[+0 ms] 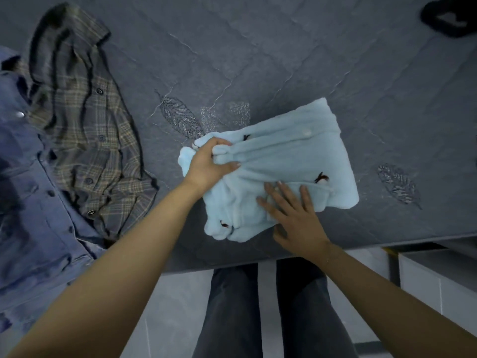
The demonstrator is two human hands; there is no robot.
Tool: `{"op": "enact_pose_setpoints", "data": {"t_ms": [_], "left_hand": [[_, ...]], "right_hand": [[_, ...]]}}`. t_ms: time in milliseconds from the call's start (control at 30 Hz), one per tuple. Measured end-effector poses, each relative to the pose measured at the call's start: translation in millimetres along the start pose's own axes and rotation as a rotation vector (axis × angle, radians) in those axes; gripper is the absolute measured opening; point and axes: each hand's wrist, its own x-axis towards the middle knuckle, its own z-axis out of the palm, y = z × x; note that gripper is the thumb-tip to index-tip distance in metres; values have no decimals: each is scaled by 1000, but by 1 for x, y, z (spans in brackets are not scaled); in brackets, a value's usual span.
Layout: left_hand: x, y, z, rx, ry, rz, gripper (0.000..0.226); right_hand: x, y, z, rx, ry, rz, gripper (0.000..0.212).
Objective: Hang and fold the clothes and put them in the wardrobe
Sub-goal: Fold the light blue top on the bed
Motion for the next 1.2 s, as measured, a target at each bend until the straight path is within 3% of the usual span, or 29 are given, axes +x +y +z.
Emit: {"op": "enact_pose_setpoints", "data": {"t_ms": [133, 233, 367, 467, 667, 800, 867, 900, 967, 1033, 1133, 1200], "left_hand": [[4, -14, -12, 374, 27, 78, 44], [16, -10, -25, 710, 109, 198, 46], [35, -9, -37, 453, -106, -210, 61], [41, -12, -39, 297, -184, -255, 51], [31, 20, -40, 315, -529, -67, 64], [7, 68, -46, 119, -595, 13, 49], [-1, 98, -59, -25, -626, -50, 35], [-4, 112, -64, -134, -641, -96, 43], [-8, 140, -68, -359, -611, -131, 54], [-6, 162, -61, -475, -553, -116, 49], [6, 174, -39, -540, -364, -182, 51], [17, 161, -20, -507, -230, -161, 38]], "right_hand": [[1, -9, 29, -153, -65, -8, 106], [-3, -14, 45, -280, 11, -7, 92], [16, -2, 46, -334, 87, -93, 65], [32, 3, 35, -273, 184, -99, 53], [35, 7, -32, 116, 139, -61, 37], [25, 22, -103, 715, 55, 298, 49], [25, 35, -147, 996, 106, 483, 35], [30, 39, -171, 1095, 132, 551, 28], [38, 51, -201, 1239, 205, 707, 24], [45, 68, -212, 1384, 223, 953, 37], [52, 92, -200, 1780, 35, 899, 27], [53, 110, -169, 1816, -3, 904, 28]]}}
